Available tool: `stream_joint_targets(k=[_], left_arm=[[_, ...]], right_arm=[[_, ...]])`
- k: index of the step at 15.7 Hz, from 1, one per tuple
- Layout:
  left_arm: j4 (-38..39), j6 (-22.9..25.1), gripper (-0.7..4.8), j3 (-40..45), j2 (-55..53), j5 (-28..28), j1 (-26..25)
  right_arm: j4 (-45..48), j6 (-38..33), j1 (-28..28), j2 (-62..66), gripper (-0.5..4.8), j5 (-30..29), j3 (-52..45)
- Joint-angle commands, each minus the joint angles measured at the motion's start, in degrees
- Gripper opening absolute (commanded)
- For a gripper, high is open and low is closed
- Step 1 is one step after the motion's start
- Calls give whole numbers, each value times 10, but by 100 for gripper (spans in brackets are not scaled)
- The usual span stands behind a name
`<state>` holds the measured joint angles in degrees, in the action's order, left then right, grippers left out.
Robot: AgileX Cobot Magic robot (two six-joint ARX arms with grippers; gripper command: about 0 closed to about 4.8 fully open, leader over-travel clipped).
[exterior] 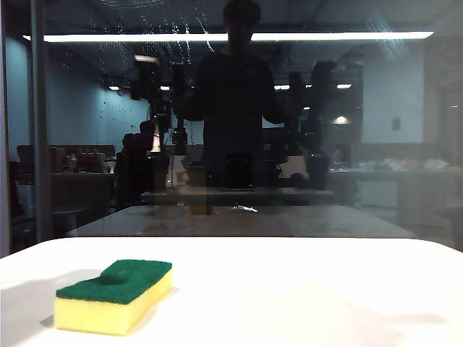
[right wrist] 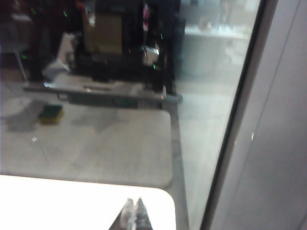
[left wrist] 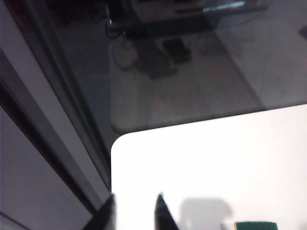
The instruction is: Reach upward to find where there is water on the glass, pick up the sponge from the table, dry the water, and finally place the sponge back on the table.
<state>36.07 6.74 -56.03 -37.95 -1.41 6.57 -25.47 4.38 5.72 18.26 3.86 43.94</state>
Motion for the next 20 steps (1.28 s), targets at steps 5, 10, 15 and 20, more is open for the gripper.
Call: stream_joint_targets(k=[5, 10, 15, 20], left_arm=[[3, -15, -7, 48, 109, 3, -3], [3, -55, -6, 159, 266, 3, -3], [2, -61, -6, 235, 378, 3, -3], [-75, -68, -6, 302, 378, 2, -5]], right_arm=[[-7, -21, 1, -45, -6, 3, -37], [-18, -33, 1, -132, -6, 3, -101], [-34, -34, 1, -181, -6, 0, -139], [7, -33, 2, -181, -6, 0, -183]])
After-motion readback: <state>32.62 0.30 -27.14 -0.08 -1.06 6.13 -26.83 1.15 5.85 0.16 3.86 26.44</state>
